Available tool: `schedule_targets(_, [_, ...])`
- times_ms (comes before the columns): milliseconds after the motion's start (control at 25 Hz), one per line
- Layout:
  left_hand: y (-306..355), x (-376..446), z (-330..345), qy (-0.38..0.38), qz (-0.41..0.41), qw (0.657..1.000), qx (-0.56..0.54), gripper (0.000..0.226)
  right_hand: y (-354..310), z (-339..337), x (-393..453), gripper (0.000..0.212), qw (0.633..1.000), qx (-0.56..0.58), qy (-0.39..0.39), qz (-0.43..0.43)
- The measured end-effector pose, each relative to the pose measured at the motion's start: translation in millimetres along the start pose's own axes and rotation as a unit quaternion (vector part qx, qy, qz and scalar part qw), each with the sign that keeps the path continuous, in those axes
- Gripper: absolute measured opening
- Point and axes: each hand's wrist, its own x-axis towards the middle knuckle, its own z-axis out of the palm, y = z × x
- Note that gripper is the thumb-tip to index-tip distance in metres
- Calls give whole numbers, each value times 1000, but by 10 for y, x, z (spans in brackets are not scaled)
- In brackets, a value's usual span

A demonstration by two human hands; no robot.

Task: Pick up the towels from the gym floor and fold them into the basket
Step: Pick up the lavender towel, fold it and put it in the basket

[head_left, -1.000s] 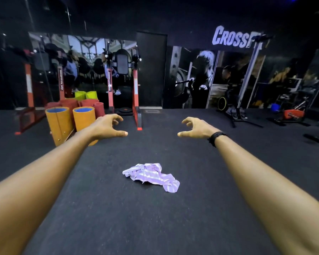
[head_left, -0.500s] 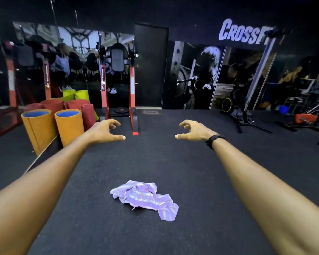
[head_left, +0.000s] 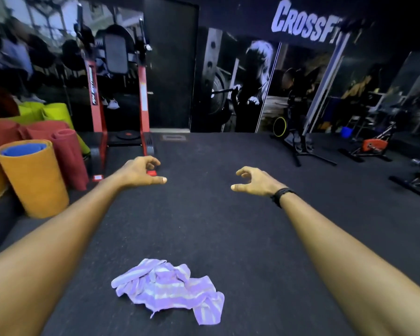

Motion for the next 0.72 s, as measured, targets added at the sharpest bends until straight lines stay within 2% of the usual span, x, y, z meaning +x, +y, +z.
schedule_targets(320, [-543, 1537, 975, -95, -56, 994, 5, 62, 895, 735, 1528, 62, 995, 23, -78, 64])
schedule_targets(560, [-1293, 2411, 2282, -155, -149, 977, 1, 60, 1856, 1809, 2665, 57, 987, 29, -145, 66])
schedule_targets(720, [-1846, 2791, 3096, -186, -189, 964, -33, 59, 2490, 2680, 3127, 54, 970, 18, -217, 112])
